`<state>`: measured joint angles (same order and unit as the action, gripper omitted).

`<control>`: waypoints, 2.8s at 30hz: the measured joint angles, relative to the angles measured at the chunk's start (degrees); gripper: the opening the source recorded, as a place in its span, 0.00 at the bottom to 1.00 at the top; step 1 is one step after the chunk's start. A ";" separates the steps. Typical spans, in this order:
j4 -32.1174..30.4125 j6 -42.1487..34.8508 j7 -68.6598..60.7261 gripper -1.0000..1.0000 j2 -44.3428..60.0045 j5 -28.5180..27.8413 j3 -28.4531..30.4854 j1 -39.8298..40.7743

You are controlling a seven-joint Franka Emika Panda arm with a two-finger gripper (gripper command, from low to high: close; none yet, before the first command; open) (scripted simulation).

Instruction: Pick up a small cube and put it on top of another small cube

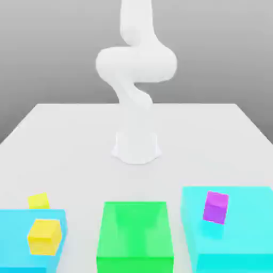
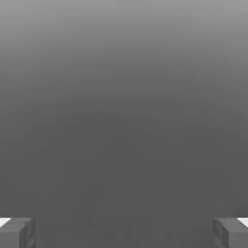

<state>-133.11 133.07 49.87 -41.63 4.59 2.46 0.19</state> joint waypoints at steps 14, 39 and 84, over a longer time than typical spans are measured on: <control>-7.99 7.69 32.09 0.50 29.72 23.64 8.37 5.16; -18.12 34.54 90.30 0.50 59.91 22.03 16.56 15.12; 13.76 3.90 112.98 1.00 67.86 20.39 38.78 -7.85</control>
